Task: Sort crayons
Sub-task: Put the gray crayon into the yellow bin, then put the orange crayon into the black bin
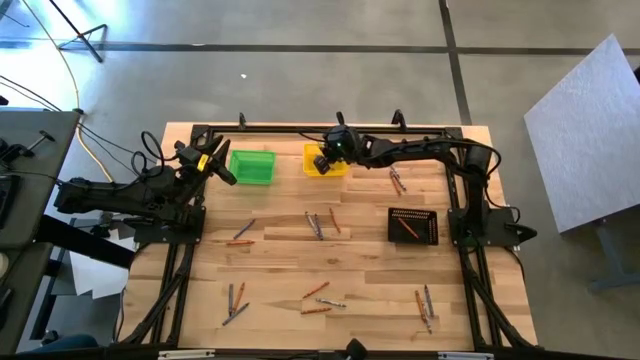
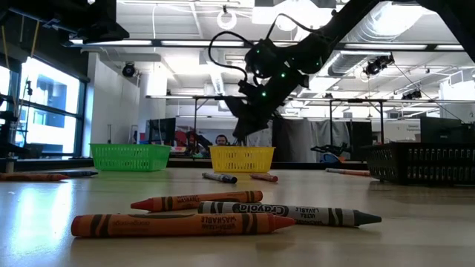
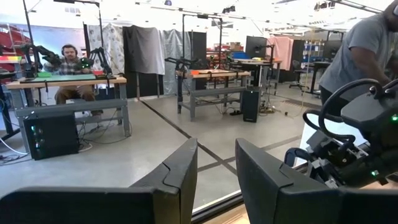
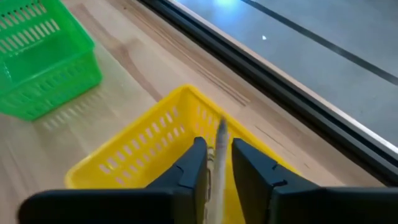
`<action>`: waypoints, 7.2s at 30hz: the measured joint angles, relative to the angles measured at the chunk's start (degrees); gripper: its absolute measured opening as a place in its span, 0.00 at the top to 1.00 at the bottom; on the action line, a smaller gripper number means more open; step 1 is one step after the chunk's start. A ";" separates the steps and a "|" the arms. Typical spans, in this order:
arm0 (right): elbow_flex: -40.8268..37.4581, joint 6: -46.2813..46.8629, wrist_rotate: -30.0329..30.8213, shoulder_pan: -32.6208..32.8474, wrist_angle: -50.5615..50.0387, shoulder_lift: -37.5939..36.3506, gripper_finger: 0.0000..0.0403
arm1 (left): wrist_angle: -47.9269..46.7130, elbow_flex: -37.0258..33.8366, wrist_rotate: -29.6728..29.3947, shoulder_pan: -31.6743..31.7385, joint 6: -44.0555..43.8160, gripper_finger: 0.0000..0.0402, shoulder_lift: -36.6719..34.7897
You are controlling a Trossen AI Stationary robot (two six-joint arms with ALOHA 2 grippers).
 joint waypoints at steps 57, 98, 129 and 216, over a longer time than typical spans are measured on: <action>-16.90 14.18 -5.48 -4.20 -49.32 -17.79 0.71 | -0.17 0.00 0.00 0.00 0.45 0.75 0.00; -16.85 21.59 9.08 1.25 -45.07 -17.79 0.71 | -0.55 0.00 0.00 0.00 1.50 0.75 0.00; -24.26 21.18 7.60 1.46 -38.44 -17.77 0.71 | -1.81 0.00 0.00 0.00 1.30 0.75 0.00; -24.24 25.64 -8.86 18.73 -42.93 -48.20 0.99 | -1.73 0.00 0.00 0.00 -0.67 0.75 0.00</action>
